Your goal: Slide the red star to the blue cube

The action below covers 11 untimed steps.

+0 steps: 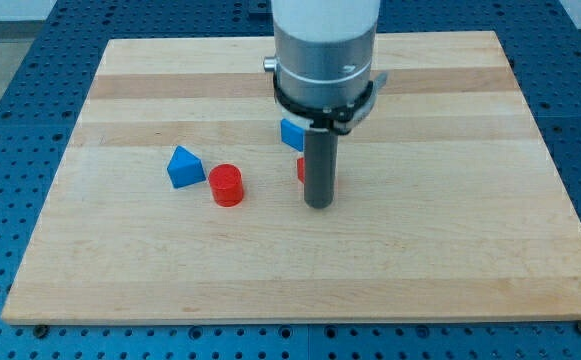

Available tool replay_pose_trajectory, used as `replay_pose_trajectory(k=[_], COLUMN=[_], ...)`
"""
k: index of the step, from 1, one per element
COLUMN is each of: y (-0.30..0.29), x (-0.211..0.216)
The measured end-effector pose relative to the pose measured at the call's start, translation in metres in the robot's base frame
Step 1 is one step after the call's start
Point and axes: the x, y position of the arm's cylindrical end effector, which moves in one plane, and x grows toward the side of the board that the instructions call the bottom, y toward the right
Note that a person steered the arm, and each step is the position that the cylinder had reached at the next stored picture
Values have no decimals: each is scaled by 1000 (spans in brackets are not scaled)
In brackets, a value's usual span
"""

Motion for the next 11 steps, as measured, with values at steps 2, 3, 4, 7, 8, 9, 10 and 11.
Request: replay_pose_trajectory(k=[2,3,4,7,8,9,10,11], y=[1,-15,-70,-141,-117,-91,-70,-79], x=[-11,37,48,29,7,-13,-34,-18])
